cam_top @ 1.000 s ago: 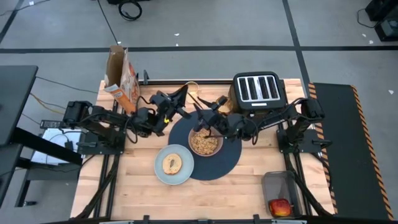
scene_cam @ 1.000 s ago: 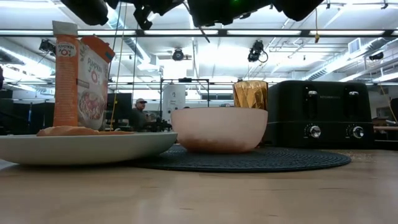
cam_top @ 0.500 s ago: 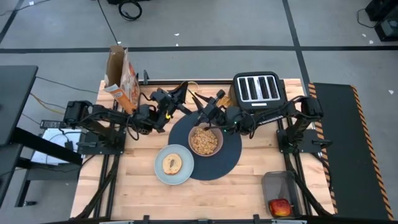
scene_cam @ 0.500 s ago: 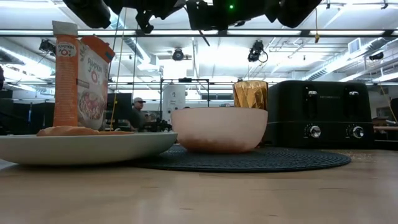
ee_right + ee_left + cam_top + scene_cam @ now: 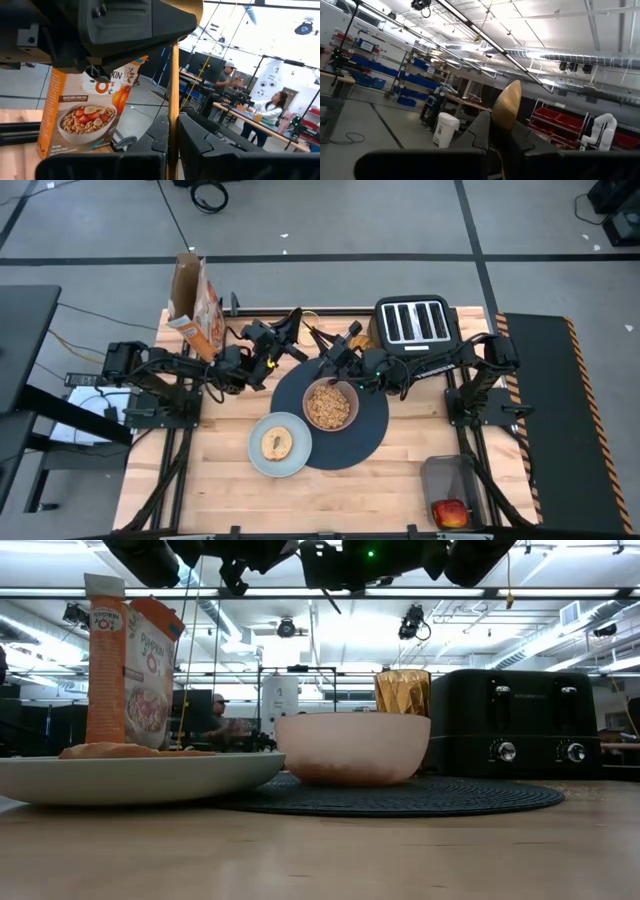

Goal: Arrange a breakfast setting
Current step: Put the gold spoon on the right side of the light orange bowl on the blue table placemat, then put the red apple on the top left of the blue tablemat

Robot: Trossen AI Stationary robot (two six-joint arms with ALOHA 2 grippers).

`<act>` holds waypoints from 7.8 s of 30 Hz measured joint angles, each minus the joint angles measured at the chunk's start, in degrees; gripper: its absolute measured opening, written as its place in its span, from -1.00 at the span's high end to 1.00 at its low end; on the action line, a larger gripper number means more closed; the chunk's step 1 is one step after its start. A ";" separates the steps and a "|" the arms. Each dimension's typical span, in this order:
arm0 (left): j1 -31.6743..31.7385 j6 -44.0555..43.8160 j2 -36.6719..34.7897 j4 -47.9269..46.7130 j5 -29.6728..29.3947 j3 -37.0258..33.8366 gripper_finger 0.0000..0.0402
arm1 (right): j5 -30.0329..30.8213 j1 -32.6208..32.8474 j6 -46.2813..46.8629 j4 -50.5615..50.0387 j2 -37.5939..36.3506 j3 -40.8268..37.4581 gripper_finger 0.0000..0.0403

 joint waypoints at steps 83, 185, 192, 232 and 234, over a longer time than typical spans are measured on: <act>-52.76 4.50 -13.99 -44.37 -16.68 -7.82 -0.40 | -7.54 29.96 156.30 -99.52 4.92 -0.39 0.87; -52.02 0.02 -13.99 -49.16 -16.70 -7.82 -0.40 | -65.59 58.18 99.99 -113.49 2.82 12.46 -0.90; -52.02 0.02 -13.99 -49.15 -16.70 -7.82 -0.40 | -66.35 58.16 95.24 -109.47 6.70 12.50 -0.90; -52.02 0.00 -13.99 -49.75 -16.70 -7.82 -0.40 | -64.08 56.15 113.69 -99.03 5.29 -2.79 -0.92; -52.02 0.00 -13.99 -49.94 -16.65 -7.82 -0.40 | -64.03 56.18 113.57 -97.91 5.28 -3.64 -0.91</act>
